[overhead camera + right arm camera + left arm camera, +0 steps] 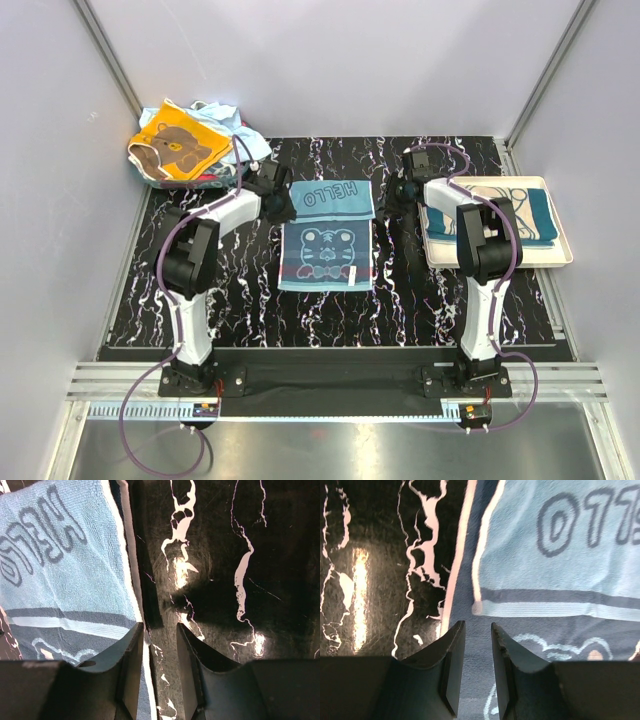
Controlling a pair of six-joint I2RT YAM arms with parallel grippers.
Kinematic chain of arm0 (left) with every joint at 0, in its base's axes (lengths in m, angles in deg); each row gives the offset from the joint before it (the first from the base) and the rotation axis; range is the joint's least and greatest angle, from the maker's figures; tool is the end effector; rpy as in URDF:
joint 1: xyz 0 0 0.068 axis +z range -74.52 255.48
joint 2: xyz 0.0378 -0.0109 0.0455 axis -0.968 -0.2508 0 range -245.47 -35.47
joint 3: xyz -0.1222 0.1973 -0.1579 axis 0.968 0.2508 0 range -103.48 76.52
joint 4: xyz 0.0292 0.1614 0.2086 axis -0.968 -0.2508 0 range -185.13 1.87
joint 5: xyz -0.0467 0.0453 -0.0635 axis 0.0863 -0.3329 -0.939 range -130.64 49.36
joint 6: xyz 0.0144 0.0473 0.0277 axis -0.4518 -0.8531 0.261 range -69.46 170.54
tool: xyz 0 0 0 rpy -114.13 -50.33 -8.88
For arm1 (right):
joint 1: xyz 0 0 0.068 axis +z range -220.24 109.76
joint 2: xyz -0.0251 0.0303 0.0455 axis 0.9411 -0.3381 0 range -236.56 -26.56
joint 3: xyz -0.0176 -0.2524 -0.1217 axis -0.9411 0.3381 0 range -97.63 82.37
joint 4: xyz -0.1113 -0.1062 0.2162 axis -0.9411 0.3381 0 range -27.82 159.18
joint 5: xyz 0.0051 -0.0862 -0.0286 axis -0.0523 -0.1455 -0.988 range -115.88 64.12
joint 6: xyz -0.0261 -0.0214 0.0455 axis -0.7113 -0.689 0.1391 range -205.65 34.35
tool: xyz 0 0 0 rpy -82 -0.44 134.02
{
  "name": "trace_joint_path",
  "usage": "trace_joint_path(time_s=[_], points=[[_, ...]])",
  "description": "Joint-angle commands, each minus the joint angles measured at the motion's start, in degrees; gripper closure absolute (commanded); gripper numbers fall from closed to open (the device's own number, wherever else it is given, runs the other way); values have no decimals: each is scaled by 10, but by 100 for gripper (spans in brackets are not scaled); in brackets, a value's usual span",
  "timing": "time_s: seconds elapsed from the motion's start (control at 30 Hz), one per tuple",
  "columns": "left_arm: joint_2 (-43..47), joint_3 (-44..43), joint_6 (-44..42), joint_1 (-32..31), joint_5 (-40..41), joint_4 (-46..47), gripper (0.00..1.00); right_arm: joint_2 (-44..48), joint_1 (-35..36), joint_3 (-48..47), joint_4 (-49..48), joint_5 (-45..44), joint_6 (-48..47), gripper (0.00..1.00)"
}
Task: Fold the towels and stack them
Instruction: Fold the towel
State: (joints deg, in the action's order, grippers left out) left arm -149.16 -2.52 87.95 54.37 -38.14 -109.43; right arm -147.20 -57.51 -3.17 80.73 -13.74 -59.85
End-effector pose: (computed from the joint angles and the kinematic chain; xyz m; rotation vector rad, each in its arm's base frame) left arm 0.4037 -0.1540 0.1762 -0.3833 2.5535 -0.3373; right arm 0.4507 0.1104 0.1627 0.2025 2.5533 0.5340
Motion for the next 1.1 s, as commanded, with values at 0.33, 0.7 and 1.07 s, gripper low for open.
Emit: trace_joint_path(time_s=[0.33,0.7,1.07], points=[[-38,-56,-5,10,-10,13,68,5,5,-17,-22,16,5,60],[-43,-59,-1,11,-14,24,69,2,7,-15,-23,21,6,61],[-43,-60,-1,11,-21,26,80,-3,15,-9,-25,18,10,60]])
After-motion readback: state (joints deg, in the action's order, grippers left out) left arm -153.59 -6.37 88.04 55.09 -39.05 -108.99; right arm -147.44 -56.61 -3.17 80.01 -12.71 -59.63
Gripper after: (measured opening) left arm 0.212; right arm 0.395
